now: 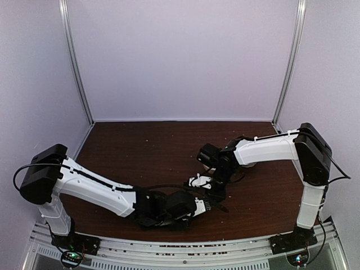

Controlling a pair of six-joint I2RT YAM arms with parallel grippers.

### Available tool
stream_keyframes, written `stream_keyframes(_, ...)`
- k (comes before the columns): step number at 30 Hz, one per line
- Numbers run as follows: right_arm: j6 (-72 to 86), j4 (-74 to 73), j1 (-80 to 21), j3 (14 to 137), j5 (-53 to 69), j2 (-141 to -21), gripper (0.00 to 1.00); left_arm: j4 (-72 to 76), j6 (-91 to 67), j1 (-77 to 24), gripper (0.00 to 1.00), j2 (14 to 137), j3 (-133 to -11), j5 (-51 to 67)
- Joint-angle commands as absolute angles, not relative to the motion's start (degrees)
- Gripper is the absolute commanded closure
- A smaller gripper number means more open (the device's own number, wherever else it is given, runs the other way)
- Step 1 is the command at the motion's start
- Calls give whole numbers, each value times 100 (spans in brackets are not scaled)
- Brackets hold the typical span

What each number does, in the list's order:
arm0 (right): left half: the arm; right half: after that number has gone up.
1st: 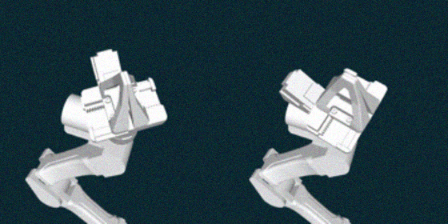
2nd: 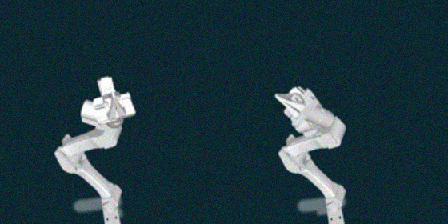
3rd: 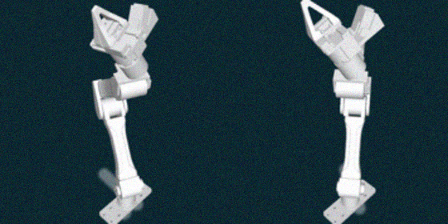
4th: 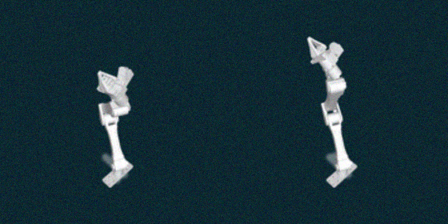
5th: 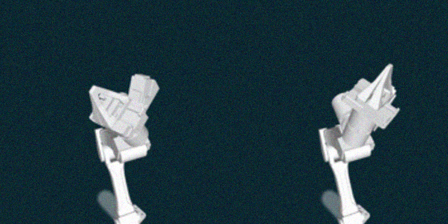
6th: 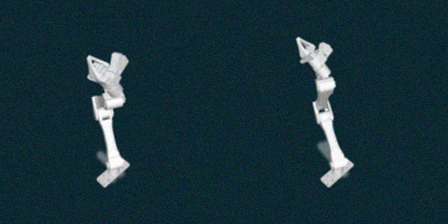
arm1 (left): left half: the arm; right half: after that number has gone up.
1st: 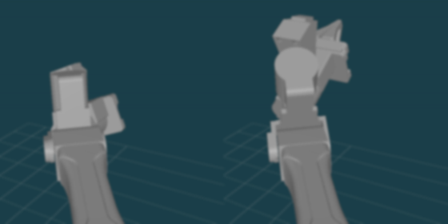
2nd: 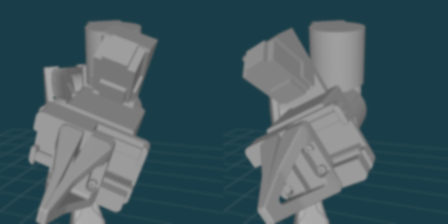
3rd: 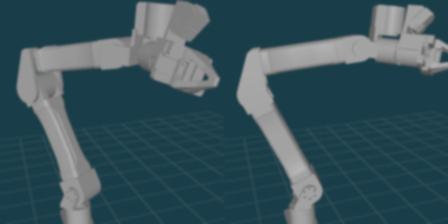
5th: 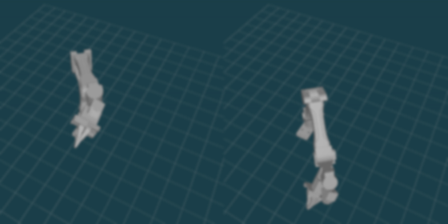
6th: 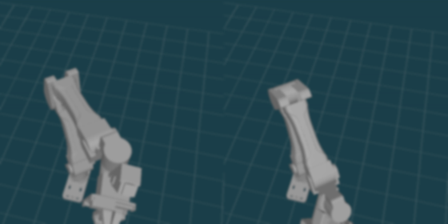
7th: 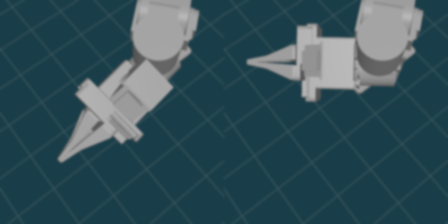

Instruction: Sort the hair-cutting tools

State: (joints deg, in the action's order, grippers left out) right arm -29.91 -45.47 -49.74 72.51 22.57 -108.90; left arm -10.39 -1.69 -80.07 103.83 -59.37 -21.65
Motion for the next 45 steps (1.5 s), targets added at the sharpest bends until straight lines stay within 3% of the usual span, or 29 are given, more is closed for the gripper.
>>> stream_keyframes(1, -3247, -4708, -4988, 7426, 2547, -10869, 64, -1386, 0, -7848, 100, 10365, -5747, -2203)
stream_keyframes(5, -3193, -4569, -4983, 7463, 2654, -10940, 59, -1336, 60, -7844, 100, 10343, -5697, -2148)
stream_keyframes(20, -3004, -4671, -4988, 8267, 2945, -11817, 60, -561, 360, -7945, 100, 9784, -5009, -2148)
stream_keyframes(26, -3041, -4582, -4986, 8153, 3291, -11895, 75, -530, 378, -7958, 100, 9818, -4976, -2179)
stream_keyframes(32, -2919, -4506, -4963, 8174, 3124, -11894, 100, -549, 374, -7958, 100, 9817, -4946, -2182)
stream_keyframes(38, -2828, -4188, -4801, 7700, 2095, -11329, 100, -690, 304, -7963, 100, 9818, -4935, -2176)
stream_keyframes(45, -3185, -4439, -4829, 7491, 1791, -10918, 100, -809, 237, -7963, 100, 9891, -4960, -2309)
